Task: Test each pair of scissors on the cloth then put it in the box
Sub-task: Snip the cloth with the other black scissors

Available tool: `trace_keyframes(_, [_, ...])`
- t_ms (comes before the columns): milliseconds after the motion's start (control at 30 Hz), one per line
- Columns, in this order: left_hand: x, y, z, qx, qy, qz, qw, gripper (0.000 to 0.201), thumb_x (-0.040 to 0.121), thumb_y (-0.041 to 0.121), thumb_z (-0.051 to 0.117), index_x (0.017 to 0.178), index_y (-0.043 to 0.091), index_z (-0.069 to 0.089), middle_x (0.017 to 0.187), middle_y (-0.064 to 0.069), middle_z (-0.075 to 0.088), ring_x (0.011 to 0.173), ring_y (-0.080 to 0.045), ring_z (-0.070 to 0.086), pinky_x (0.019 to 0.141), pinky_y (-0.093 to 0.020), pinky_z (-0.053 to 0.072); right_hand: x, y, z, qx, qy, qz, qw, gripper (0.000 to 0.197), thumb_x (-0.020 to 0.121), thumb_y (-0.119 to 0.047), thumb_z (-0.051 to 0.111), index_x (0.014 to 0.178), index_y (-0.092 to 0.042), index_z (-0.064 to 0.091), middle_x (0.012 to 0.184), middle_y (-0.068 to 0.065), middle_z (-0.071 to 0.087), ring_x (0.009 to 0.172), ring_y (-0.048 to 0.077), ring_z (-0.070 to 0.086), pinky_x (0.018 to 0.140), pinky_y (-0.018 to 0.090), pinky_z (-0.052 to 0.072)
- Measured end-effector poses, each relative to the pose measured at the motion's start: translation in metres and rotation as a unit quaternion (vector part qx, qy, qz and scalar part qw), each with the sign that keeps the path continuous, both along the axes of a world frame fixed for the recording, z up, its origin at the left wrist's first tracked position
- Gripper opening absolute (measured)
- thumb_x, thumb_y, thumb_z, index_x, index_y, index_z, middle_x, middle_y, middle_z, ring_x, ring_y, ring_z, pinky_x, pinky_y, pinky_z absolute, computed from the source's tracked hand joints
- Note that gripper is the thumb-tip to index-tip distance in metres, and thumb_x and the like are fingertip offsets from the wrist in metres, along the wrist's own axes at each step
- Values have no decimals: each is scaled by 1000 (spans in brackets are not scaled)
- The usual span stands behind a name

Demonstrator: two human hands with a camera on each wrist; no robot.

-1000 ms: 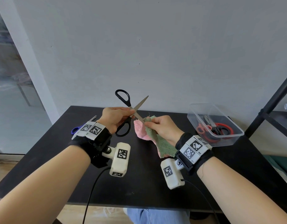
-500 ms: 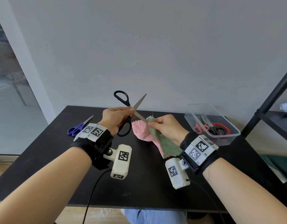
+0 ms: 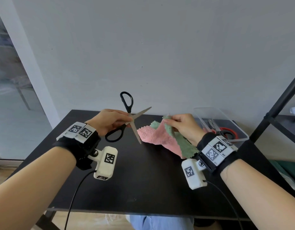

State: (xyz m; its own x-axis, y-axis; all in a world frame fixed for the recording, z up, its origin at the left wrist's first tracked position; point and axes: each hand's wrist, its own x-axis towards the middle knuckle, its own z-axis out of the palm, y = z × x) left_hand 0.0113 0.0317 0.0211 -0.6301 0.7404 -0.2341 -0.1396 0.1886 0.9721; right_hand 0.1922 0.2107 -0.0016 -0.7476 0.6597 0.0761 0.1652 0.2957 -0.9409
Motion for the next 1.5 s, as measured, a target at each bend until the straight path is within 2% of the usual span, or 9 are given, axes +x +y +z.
trace_keyframes(167, [8, -8, 9, -90, 65, -92, 990, 20, 77, -1, 73, 97, 0, 72, 82, -11, 73, 64, -10, 69, 57, -12, 51, -9, 1, 7, 35, 22, -27, 999, 8, 88, -14, 66, 89, -8, 72, 79, 3, 69, 71, 12, 63, 76, 29, 53])
trace_keyframes(300, [13, -9, 11, -119, 88, -138, 979, 14, 79, 1, 71, 93, 0, 72, 67, -4, 71, 56, -6, 65, 54, -12, 48, -16, -5, 13, 54, 7, 11, 998, 12, 89, -14, 64, 91, -4, 71, 69, -3, 64, 57, 2, 56, 57, 13, 43])
trace_keyframes(467, [14, -5, 7, -134, 102, -157, 973, 14, 78, 2, 74, 91, 2, 74, 74, -8, 72, 64, -9, 67, 59, -12, 49, -21, -20, 13, 76, -30, 99, 992, 11, 88, -14, 65, 92, -7, 71, 82, 0, 69, 74, 3, 62, 79, 18, 49])
trace_keyframes(567, [16, -4, 3, -135, 106, -156, 973, 15, 77, 3, 74, 92, 1, 74, 79, -11, 72, 67, -9, 67, 61, -12, 50, -21, -27, 13, 83, -71, 130, 985, 12, 89, -19, 65, 92, -11, 73, 80, -6, 70, 69, -7, 62, 70, 12, 47])
trace_keyframes(767, [18, -1, -2, -124, 116, -147, 974, 14, 76, 7, 76, 89, 3, 75, 77, -10, 73, 70, -6, 67, 62, -10, 49, -16, -44, 12, -32, -37, 175, 983, 13, 90, -5, 62, 87, 4, 71, 68, 8, 57, 53, -3, 55, 51, 8, 41])
trace_keyframes(933, [19, 2, -7, -119, 130, -131, 976, 12, 76, 5, 76, 87, 3, 75, 76, -9, 74, 67, -6, 67, 61, -9, 49, -18, -46, 12, -33, -53, 167, 984, 43, 89, -19, 64, 95, 24, 59, 80, 18, 51, 53, 1, 54, 50, 8, 42])
trace_keyframes(1067, [20, 3, -8, -105, 128, -128, 978, 16, 75, 6, 78, 90, 3, 75, 76, -5, 75, 69, -5, 68, 62, -9, 49, -18, -48, 14, -29, -64, 173, 982, 17, 86, -3, 66, 95, 10, 69, 70, 10, 57, 51, -4, 55, 50, 7, 42])
trace_keyframes(1300, [18, 2, -12, -109, 127, -145, 975, 13, 75, 11, 78, 87, 6, 76, 84, -8, 74, 73, -8, 65, 66, -12, 50, -27, -44, 12, 140, -170, 192, 956, 17, 91, -17, 62, 75, -21, 67, 72, 0, 62, 64, 3, 55, 53, 5, 39])
trace_keyframes(1500, [15, 0, -8, -103, 138, -151, 973, 7, 76, 8, 77, 83, 8, 76, 78, -8, 73, 72, -7, 65, 66, -12, 51, -26, -39, 17, 194, -196, 198, 940, 12, 92, -24, 60, 86, -18, 68, 84, 1, 67, 76, 7, 58, 70, 20, 43])
